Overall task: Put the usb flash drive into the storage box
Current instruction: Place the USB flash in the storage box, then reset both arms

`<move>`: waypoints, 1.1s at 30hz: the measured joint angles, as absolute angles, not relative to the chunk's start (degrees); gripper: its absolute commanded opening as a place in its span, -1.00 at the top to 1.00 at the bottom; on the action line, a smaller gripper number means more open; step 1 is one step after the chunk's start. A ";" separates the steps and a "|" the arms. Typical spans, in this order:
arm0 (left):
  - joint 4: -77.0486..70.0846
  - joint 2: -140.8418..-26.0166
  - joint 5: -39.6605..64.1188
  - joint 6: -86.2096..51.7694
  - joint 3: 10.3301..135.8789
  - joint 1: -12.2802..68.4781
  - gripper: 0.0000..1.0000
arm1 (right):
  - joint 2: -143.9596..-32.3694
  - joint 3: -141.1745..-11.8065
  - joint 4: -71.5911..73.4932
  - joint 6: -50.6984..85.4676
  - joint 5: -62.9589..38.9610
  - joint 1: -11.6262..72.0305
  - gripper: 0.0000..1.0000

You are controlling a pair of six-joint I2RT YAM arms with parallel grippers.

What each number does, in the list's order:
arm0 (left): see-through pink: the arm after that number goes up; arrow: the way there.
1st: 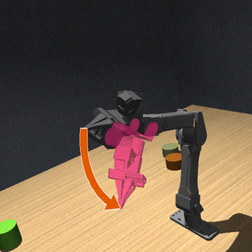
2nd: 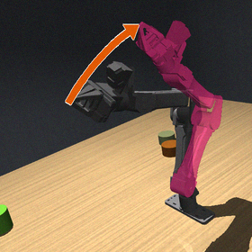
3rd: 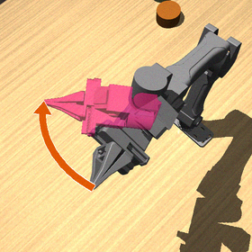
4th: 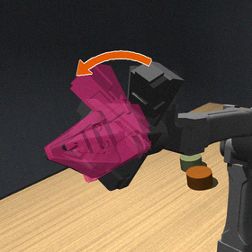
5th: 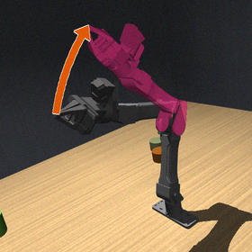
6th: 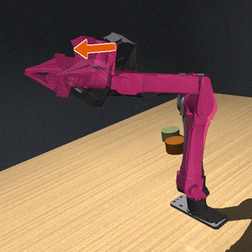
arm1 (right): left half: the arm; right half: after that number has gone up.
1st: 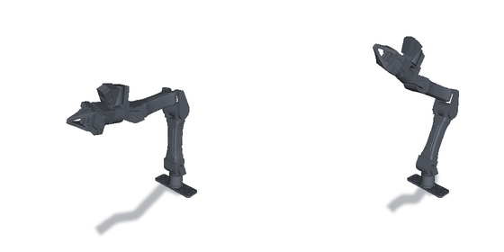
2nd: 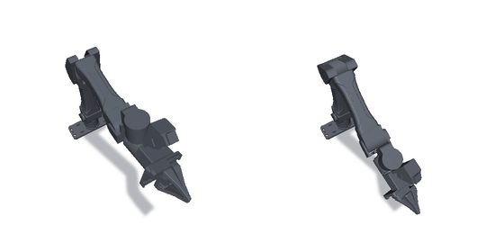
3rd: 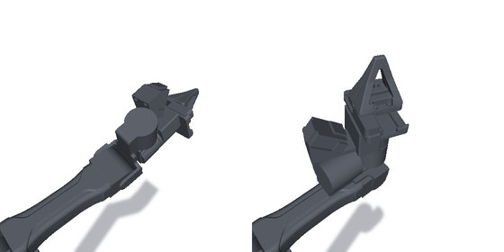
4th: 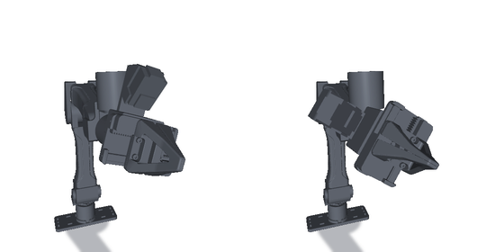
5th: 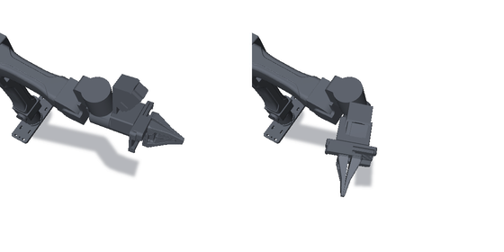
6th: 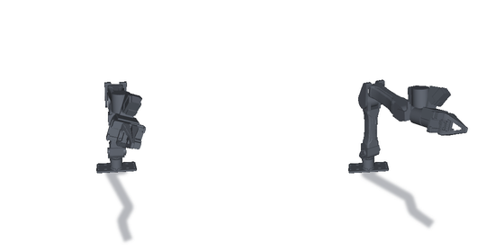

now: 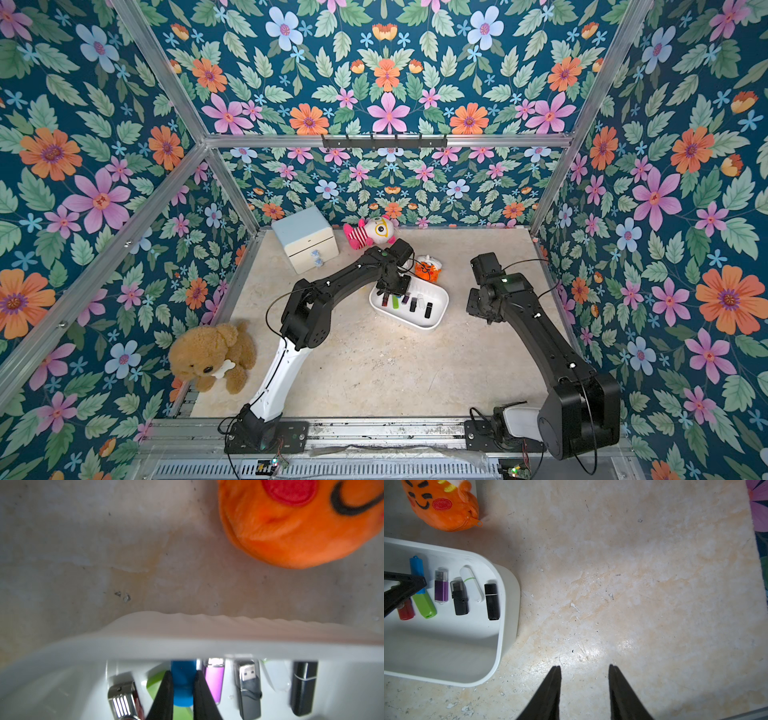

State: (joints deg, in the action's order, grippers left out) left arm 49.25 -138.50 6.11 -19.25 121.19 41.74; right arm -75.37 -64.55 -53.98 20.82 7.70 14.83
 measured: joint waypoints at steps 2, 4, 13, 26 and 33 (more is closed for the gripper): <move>49.25 -138.52 6.11 -19.27 121.19 41.76 1.00 | -75.37 -64.55 -53.98 20.82 7.70 14.83 0.17; 49.23 -138.52 6.11 -19.35 121.21 41.80 1.00 | -75.37 -64.55 -53.98 20.71 7.70 14.83 0.17; 48.71 -139.02 6.50 -19.66 120.97 42.02 1.00 | -75.37 -64.27 -53.87 20.23 7.53 14.79 0.16; 48.47 -138.89 5.89 -19.70 120.44 42.09 0.27 | -75.37 -64.23 -53.87 20.21 7.51 14.79 0.17; 48.51 -137.82 5.56 -19.86 120.53 42.06 0.19 | -75.37 -64.23 -53.87 20.21 7.51 14.79 0.17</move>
